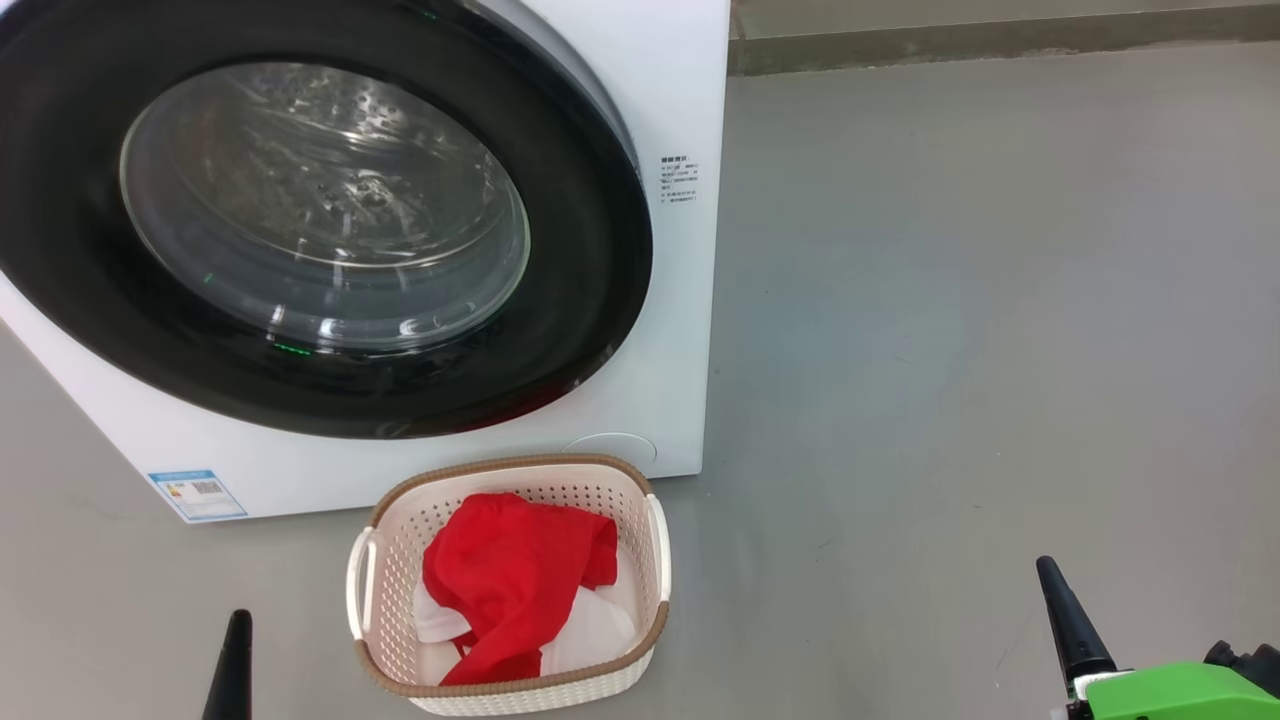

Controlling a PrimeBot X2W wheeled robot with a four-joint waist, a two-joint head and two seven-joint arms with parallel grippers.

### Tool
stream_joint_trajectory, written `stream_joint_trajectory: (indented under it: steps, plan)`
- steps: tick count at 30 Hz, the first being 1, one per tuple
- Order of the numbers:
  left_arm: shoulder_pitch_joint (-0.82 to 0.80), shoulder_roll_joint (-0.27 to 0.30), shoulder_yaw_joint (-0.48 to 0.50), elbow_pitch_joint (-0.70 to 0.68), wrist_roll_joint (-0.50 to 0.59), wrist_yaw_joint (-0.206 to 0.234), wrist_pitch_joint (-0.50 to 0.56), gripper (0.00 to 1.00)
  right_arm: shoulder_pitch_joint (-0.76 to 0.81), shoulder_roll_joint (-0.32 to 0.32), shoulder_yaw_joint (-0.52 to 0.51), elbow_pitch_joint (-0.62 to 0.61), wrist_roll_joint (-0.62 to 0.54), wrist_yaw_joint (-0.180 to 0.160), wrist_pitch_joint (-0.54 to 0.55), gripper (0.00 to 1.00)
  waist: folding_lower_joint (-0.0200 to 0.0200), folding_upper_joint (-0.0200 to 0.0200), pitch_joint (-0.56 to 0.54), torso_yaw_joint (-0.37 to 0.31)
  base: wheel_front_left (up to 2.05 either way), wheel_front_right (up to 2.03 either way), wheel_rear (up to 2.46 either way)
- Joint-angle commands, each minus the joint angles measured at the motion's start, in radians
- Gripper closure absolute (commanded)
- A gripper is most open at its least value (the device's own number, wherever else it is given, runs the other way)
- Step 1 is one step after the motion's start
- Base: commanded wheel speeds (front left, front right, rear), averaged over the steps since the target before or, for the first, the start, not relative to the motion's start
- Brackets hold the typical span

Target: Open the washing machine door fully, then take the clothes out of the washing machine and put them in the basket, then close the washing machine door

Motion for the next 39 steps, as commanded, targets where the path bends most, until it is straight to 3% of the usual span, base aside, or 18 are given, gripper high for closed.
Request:
stream_joint_trajectory:
  steps: [1,25,39]
  plan:
    - [-0.053,0.01,0.031,-0.018,-0.026,-0.002,0.01,1.0,-0.052,-0.003,0.014,-0.032,0.035,-0.001,0.008,1.0,-0.0001,0.0,0.0,0.0,0.0,0.0,0.0]
    - [-0.116,0.006,0.045,-0.004,-0.261,-0.003,0.079,1.0,-0.085,0.014,-0.013,-0.052,0.278,-0.001,0.079,1.0,-0.0001,0.0,0.005,0.002,0.0,0.0,0.0]
    - [-0.116,0.006,0.045,-0.004,-0.261,-0.003,0.079,1.0,-0.085,0.014,-0.013,-0.052,0.278,-0.001,0.078,1.0,-0.0001,0.0,0.005,0.002,0.0,0.0,0.0]
